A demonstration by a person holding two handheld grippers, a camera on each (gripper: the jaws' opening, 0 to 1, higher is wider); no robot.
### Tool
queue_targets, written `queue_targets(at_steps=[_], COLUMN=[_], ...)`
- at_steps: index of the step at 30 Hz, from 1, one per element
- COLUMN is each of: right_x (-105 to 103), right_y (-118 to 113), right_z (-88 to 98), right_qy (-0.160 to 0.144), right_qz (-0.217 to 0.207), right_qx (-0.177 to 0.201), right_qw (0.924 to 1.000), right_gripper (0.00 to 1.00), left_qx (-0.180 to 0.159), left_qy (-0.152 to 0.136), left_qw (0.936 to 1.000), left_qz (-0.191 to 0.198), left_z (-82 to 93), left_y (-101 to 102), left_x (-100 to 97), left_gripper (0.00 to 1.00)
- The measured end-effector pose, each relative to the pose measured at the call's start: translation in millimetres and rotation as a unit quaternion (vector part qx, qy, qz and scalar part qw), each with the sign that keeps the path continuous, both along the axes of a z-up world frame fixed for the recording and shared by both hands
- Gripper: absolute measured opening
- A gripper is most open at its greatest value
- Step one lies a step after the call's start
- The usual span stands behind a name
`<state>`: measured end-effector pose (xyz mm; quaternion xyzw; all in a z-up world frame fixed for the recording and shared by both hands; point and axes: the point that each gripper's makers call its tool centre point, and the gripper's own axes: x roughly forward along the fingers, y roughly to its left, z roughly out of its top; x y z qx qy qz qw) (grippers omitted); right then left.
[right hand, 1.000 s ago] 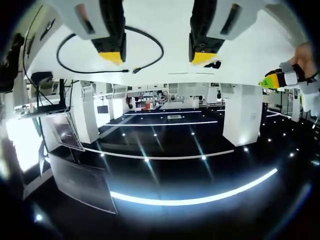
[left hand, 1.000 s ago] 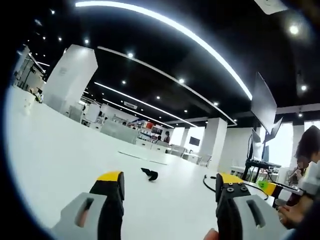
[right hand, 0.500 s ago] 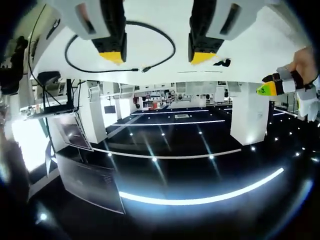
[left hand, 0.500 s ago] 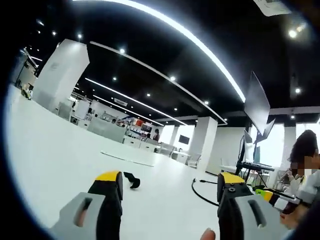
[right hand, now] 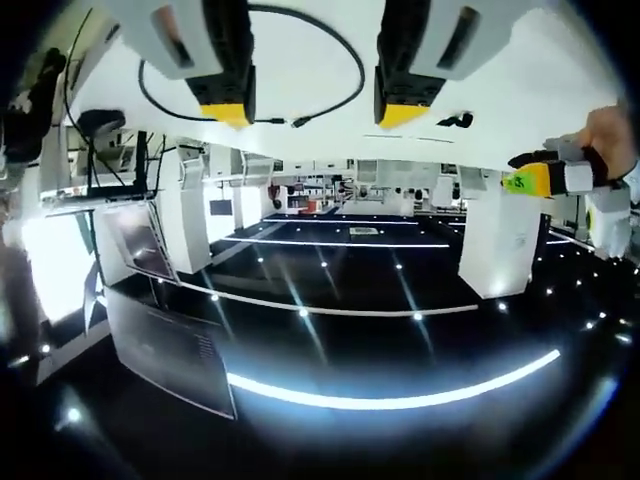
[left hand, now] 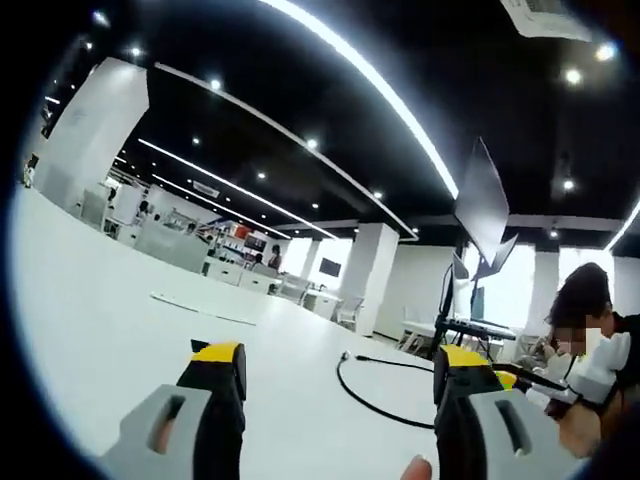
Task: Find the charging cable on the desk, coil it up and secure with Velcro.
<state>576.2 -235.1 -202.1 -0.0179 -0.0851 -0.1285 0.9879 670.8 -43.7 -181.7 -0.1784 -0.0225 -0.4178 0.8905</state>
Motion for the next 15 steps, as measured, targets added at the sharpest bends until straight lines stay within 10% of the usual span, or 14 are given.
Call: queue_targets(at_steps=[7,15], right_x=[8.9,15.6], right_y=[-7.9,-46.2], right_z=[3.6,-6.2], right_qy=[0.0,0.018], right_qz=[0.018,0.019], right_qx=[-0.01,0.004], right_qw=[0.9998,0.9996], right_gripper=[0.48,0.48], left_qx=[0.033,0.03], left_qy=[-0.014,0.064], left_qw=[0.9988,0.9888], left_qz=[-0.034,-0.131], left_z=[3.6,-21.4], left_y=[-37.4,-96.2], left_x=[5.4,14.8], left_gripper=[0.76,0.75])
